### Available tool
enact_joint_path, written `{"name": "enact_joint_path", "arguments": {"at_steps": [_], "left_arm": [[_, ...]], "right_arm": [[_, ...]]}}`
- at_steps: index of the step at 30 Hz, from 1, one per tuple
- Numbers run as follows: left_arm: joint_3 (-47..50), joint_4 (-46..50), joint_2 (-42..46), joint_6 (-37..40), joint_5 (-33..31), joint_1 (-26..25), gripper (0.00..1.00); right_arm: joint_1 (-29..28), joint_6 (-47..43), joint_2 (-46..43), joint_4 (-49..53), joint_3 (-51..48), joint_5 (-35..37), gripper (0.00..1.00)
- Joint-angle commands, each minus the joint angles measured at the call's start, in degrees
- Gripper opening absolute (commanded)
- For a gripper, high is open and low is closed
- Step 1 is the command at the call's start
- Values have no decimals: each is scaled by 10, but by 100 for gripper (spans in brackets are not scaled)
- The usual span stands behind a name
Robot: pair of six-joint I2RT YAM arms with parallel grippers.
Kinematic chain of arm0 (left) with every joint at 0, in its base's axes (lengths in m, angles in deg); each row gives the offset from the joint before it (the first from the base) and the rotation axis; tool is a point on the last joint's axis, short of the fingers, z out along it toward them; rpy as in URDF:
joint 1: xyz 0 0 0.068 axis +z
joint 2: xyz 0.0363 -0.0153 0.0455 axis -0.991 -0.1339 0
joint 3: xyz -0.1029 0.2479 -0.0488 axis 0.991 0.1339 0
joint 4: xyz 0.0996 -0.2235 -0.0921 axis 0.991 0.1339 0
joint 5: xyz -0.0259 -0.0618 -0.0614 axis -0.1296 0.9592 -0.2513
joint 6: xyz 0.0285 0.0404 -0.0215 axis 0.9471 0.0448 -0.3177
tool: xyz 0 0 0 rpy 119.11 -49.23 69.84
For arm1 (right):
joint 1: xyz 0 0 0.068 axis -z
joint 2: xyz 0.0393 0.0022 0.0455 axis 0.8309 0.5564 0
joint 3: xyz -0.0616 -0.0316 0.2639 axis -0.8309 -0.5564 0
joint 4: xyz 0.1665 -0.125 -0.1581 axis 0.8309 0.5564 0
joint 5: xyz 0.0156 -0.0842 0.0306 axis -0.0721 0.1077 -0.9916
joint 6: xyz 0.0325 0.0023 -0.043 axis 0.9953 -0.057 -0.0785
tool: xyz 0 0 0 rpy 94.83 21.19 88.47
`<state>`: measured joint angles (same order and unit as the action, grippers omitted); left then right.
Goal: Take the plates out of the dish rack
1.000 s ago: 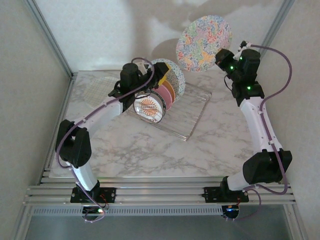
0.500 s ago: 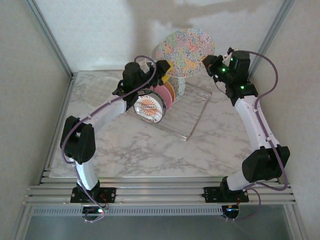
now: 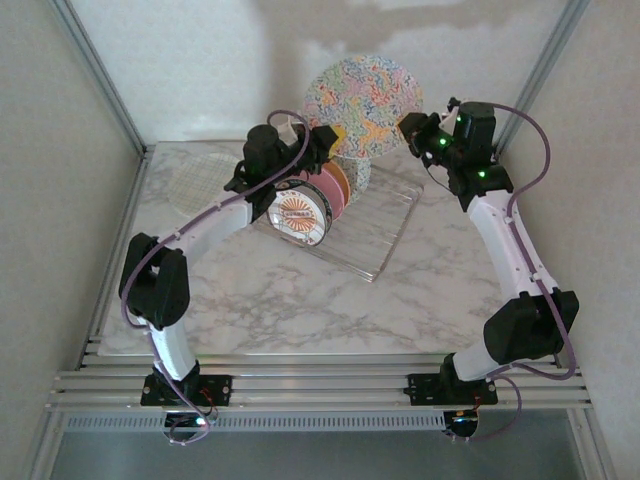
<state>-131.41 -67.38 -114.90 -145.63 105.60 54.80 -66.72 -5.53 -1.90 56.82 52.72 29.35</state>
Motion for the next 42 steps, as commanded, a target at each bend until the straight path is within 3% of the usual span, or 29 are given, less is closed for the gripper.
{"name": "enact_joint_path", "arguments": {"at_steps": [1, 5, 11, 17, 23, 28, 42], "left_arm": [[19, -21, 38, 28, -2, 12, 0], [58, -29, 80, 19, -4, 51, 0], [152, -18, 155, 22, -7, 142, 0], [253, 10, 221, 42, -26, 252, 0], [353, 24, 243, 46, -45, 354, 0], [404, 12, 218, 64, -55, 405, 0], [389, -38, 67, 102, -31, 429, 0]], "right_arm": [[-15, -56, -11, 20, 34, -11, 47], [-40, -180, -34, 41, 38, 28, 64], [-131, -436, -75, 31, 7, 83, 77], [-229, -614, -87, 29, -16, 112, 88], [-288, -661, -62, 43, 2, 112, 89], [-310, -668, -44, 41, 15, 96, 89], [-318, -665, -21, 55, 38, 90, 88]]}}
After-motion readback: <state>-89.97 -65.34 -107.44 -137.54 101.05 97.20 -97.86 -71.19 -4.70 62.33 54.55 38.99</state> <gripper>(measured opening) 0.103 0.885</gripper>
